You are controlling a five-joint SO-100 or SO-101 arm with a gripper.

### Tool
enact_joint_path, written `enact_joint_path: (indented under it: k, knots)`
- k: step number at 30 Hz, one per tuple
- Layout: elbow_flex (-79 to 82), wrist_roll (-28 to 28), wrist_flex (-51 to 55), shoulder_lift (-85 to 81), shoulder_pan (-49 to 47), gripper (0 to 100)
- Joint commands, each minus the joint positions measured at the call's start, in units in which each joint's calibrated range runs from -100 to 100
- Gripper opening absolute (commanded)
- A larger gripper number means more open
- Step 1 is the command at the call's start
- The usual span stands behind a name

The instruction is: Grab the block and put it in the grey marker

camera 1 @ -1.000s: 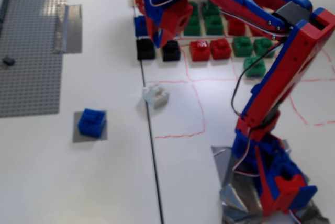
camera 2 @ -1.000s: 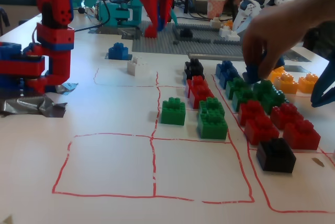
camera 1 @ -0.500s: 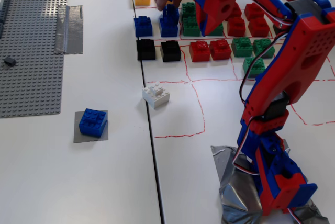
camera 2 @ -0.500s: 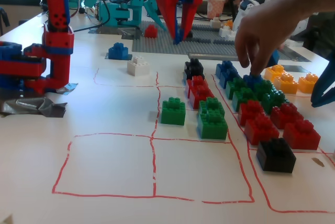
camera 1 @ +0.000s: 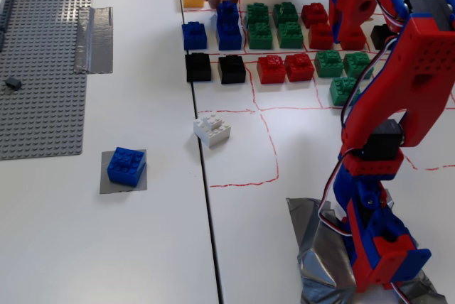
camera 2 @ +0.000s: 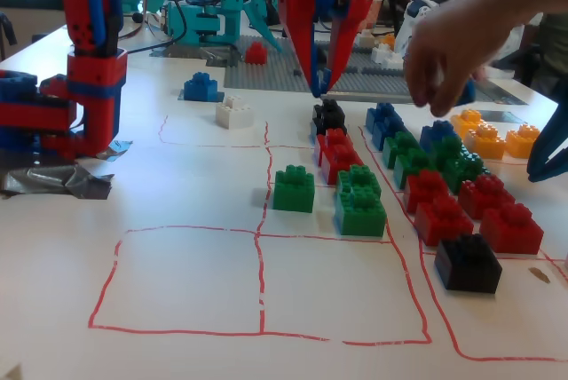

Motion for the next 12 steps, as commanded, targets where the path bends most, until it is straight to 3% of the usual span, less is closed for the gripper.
enact_joint_path:
  k: [1,12]
  knots:
    - [-2.8,0.5,-1.7,-4.9,1.0,0]
    - [-2.4,0.2,-1.6,-4.9,1.3,0]
